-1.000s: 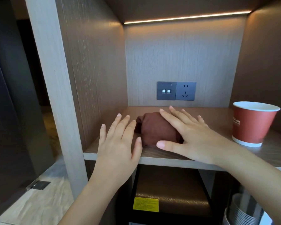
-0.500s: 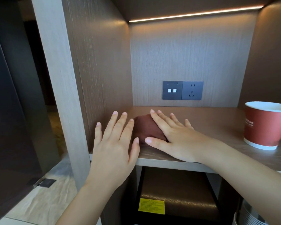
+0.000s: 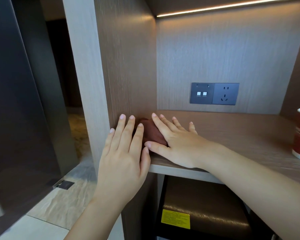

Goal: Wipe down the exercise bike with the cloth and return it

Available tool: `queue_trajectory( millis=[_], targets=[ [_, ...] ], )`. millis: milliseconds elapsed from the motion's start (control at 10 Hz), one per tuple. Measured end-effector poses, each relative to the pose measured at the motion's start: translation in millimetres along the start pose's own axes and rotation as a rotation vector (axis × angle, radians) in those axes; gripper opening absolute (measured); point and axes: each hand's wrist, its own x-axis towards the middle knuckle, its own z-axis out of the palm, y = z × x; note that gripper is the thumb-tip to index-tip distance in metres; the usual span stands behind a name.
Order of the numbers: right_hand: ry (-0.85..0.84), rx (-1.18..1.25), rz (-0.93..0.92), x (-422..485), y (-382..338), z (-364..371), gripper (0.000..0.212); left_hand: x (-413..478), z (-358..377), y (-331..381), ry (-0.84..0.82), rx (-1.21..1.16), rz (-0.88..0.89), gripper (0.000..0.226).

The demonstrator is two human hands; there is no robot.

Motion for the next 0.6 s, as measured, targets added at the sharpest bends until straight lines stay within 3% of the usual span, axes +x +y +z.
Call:
queue_trajectory(
  millis=[400,600],
  targets=[
    [0.054,-0.014,-0.011,-2,-2,-2,0.092,-6,-5,-5,0.014,-0.003,-0.011,0.046],
    [0.261,-0.135,0.032,-33,-7,-8,0.093,-8,-7,7,0.07,0.002,-0.019,0.045]
  ],
)
